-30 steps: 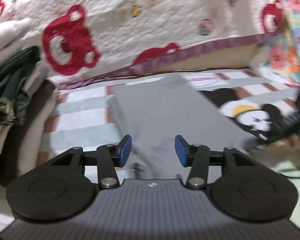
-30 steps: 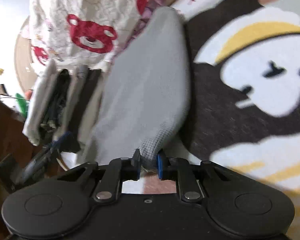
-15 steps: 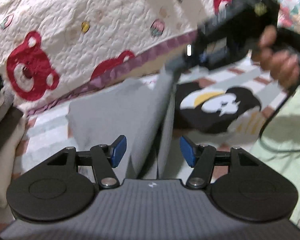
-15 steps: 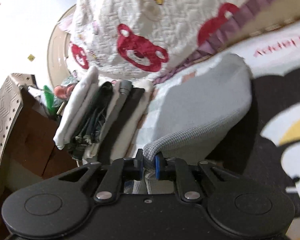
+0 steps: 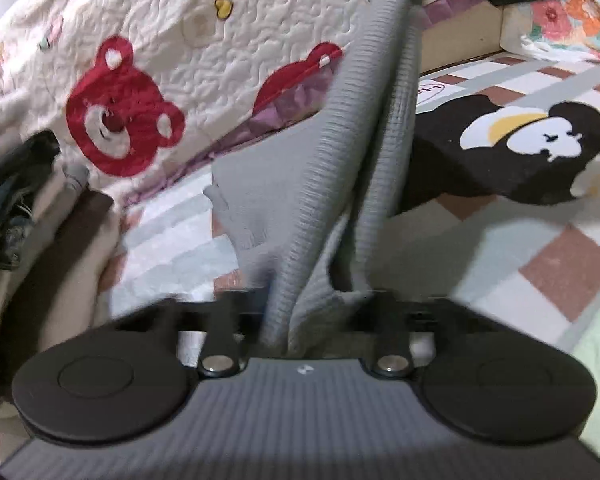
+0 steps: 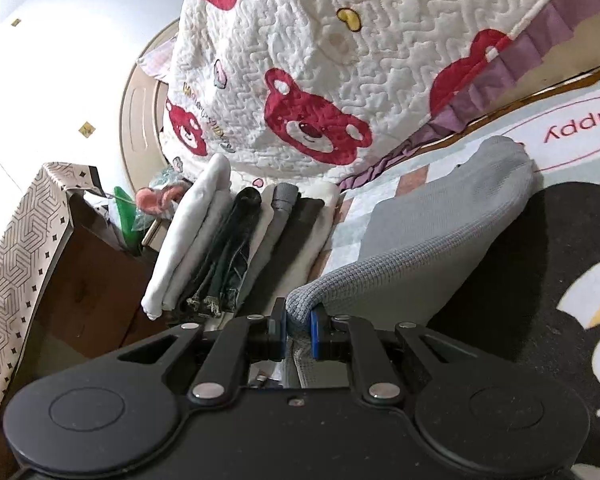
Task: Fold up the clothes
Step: 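Lift the folded shirt with the left tool while the right tool holds its edge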
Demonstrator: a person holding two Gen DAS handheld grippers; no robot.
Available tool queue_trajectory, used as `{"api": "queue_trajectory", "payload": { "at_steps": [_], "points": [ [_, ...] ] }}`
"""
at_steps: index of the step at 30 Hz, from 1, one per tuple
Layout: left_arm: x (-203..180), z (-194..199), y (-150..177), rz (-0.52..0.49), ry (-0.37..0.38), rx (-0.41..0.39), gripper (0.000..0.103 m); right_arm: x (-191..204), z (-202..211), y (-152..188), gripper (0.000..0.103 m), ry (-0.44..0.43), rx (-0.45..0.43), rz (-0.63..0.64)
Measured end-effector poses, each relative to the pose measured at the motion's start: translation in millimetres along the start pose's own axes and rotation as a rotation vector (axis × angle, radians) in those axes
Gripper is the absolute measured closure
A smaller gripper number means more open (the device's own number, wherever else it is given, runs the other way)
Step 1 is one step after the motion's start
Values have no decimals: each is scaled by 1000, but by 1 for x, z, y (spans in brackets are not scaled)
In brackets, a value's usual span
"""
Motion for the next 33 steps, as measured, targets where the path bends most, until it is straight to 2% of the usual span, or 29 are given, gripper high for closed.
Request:
{"api": "queue_trajectory", "payload": {
  "at_steps": [2,4,8,11,12,15,18,20,22,26,30,33],
  "points": [
    [1,9,-5,-32,-3,-14,90,-1,9,7,89,-7,-14,0],
    [2,23,-10,-55,-8,-31,91,0,23,17,89,-53,-33,4],
    [4,73,-20,-63,18,-42,91,7,61,45,89,-142,-50,-20],
    [-7,120,-20,-73,75,-7,91,11,95,78,90,-170,-15,-94],
    [-12,130,-19,-77,94,17,91,11,105,90,89,-156,6,-110],
    [-29,135,-11,-119,128,101,91,1,113,112,89,-117,53,-189],
    [-34,122,-17,-210,131,122,91,-16,107,115,90,-80,82,-282],
    [-28,107,-31,-297,174,127,91,-26,100,104,89,-53,88,-330],
    [-18,89,-51,-355,235,173,91,-39,94,88,89,-38,71,-388],
    [3,41,-93,-384,338,279,90,-62,73,61,89,47,51,-451],
    [13,-20,-117,-365,331,367,90,-86,50,34,89,127,37,-466],
    [19,-52,-121,-287,302,374,90,-105,37,19,89,167,32,-461]
  ]
}}
Point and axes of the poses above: each gripper's, at about its wrist camera, not at the fingertips, and z roughly against the way its jaws point, x to its left, y to its underside, the point moved 2 cm from there along -z, roughly the way its jaws point, and after that the axes turned 3 degrees about -x, right-handed, at the moved point
